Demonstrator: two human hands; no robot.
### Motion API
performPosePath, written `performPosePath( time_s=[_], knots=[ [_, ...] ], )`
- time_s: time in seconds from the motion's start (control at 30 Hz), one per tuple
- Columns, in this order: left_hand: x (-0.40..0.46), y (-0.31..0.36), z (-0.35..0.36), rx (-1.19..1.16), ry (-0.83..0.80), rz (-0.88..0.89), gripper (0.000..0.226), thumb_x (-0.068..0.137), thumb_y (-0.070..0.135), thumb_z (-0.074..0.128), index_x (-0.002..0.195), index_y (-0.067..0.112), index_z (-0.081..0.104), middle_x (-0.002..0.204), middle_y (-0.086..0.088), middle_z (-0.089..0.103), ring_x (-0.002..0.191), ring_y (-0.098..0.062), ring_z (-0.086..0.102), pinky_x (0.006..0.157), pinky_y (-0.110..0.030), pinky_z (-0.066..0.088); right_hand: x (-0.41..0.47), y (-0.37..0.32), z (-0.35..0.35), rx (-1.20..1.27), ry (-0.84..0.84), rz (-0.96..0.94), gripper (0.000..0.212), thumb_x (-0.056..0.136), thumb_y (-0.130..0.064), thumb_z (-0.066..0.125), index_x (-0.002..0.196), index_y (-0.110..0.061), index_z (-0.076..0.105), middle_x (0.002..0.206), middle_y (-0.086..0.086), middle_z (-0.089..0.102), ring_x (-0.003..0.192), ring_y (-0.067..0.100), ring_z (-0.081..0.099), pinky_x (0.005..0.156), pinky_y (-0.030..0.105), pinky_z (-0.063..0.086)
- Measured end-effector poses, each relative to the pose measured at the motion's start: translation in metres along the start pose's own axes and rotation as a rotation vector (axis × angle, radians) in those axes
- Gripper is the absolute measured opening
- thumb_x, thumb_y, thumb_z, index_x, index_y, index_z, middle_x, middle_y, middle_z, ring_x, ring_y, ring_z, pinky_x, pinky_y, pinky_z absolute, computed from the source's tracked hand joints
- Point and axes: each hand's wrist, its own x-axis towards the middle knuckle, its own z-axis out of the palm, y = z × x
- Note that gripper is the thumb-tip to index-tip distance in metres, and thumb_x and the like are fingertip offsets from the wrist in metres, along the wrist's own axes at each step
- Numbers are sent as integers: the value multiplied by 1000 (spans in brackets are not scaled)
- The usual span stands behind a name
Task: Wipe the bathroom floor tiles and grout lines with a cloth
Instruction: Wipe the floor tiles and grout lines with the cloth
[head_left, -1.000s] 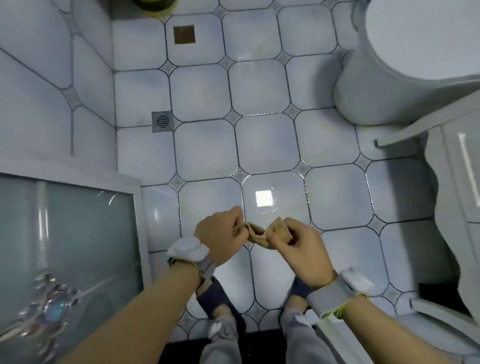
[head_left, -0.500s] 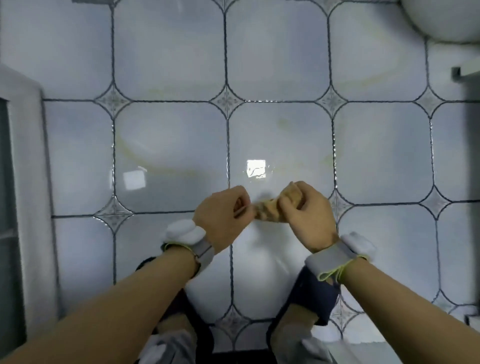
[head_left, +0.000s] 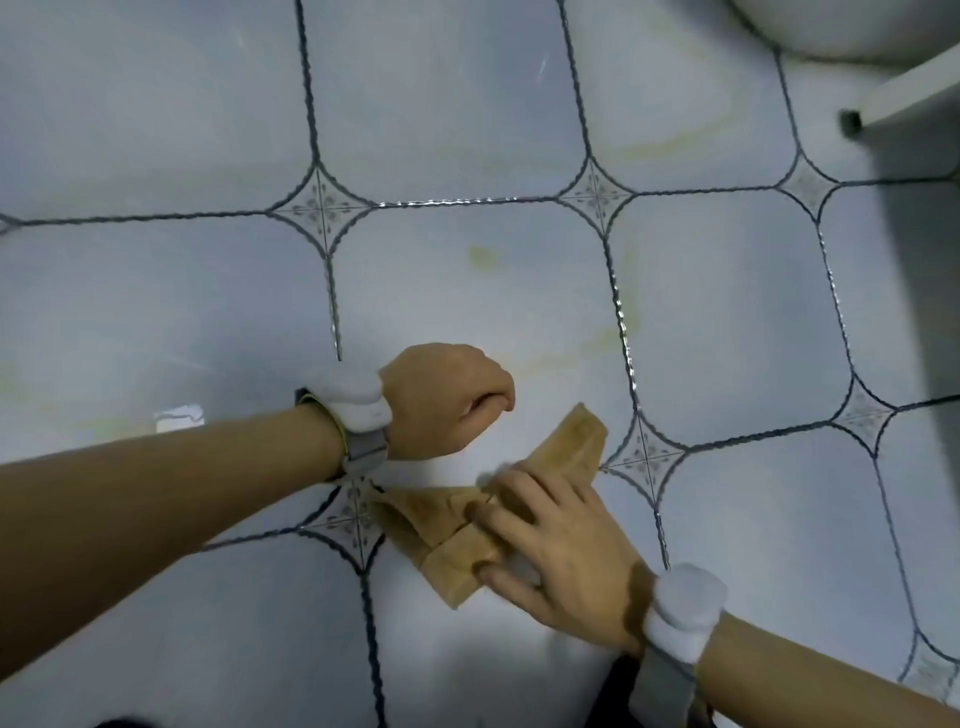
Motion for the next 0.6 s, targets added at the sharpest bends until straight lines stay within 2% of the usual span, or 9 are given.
performPosePath(
  time_s=[0.07,0.17,0.23,0.3,0.33,0.4,0.43,0.5,0.6],
  knots=[
    [10,-7,-7,17,-50,22,21,91,21,49,92,21,70,85,8,70,78,-15,62,65,-27,46,14,-4,10,-4,-35,30,42,90,-58,52,117,-26,59,119,-1,52,109,23,49,80,37,44],
    [31,-4,-3,85,-167,101,21,94,24,47,94,24,68,85,10,66,80,-13,58,67,-24,38,18,2,23,65,-6,25,35,94,-51,53,110,-20,63,109,2,56,94,23,51,72,39,49],
    [49,7,5,121,-267,177,23,95,27,44,95,25,67,87,10,65,81,-13,56,68,-25,39,3,15,29,111,77,19,30,98,-41,54,108,-15,66,105,5,60,88,24,54,74,38,48],
    [65,15,11,162,-333,228,25,95,28,40,96,24,64,91,8,64,85,-15,55,71,-30,44,-17,37,30,147,210,122,23,97,-31,58,101,-11,67,95,5,59,79,24,53,73,32,45],
    [76,22,16,193,-348,257,25,95,28,39,97,23,63,93,7,63,88,-17,55,74,-33,45,-31,51,29,147,300,260,19,95,-29,60,97,-12,67,90,2,57,76,22,52,71,26,41],
    [99,40,30,252,-342,308,24,94,27,38,101,22,60,100,5,61,95,-20,53,79,-35,44,-63,83,24,108,497,675,12,93,-31,61,91,-20,63,83,-5,54,73,16,52,65,16,31],
    [109,52,40,274,-336,325,25,94,27,38,106,21,59,106,3,59,100,-21,51,82,-36,42,-82,101,21,80,571,910,9,93,-33,60,89,-25,59,80,-8,53,71,14,53,61,15,29],
    [125,76,62,336,-344,350,33,92,30,40,120,17,53,122,0,51,112,-22,45,91,-36,39,-119,135,17,82,672,1289,9,92,-34,60,93,-27,55,76,-7,55,70,19,57,57,26,32],
    [140,104,98,460,-391,418,56,87,36,46,134,6,37,139,-8,36,129,-28,30,105,-40,29,-149,171,9,51,728,1509,18,93,-27,60,109,-19,58,83,4,62,78,30,59,64,30,35]
  ],
)
